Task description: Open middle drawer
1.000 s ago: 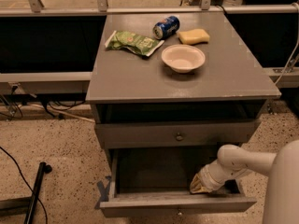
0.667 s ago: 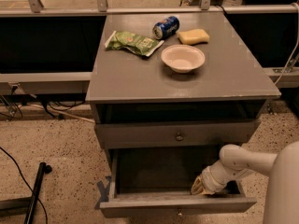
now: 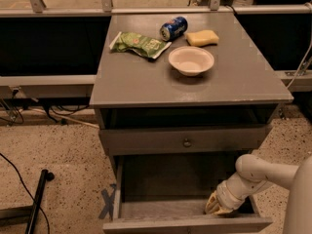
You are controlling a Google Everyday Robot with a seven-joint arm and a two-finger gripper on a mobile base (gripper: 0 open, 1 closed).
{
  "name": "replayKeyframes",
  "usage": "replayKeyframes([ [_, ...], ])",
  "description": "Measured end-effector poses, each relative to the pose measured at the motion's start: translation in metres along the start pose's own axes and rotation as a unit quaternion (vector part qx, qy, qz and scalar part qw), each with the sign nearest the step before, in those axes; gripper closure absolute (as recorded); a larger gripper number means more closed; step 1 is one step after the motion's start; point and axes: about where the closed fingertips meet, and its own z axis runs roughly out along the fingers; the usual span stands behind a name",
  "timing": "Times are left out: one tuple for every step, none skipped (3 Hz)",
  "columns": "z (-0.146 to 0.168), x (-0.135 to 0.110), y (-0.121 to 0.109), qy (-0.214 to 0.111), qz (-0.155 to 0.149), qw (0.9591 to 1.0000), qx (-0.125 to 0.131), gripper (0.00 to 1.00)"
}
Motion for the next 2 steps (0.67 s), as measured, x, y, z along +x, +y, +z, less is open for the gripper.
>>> replayKeyframes([
  [0.000, 0.000, 0.000, 0.000, 0.000, 1.0000, 0.000, 1.00],
  [-0.007, -0.003, 0.027, -0.018, 0.008, 0.9997, -0.013, 1.00],
])
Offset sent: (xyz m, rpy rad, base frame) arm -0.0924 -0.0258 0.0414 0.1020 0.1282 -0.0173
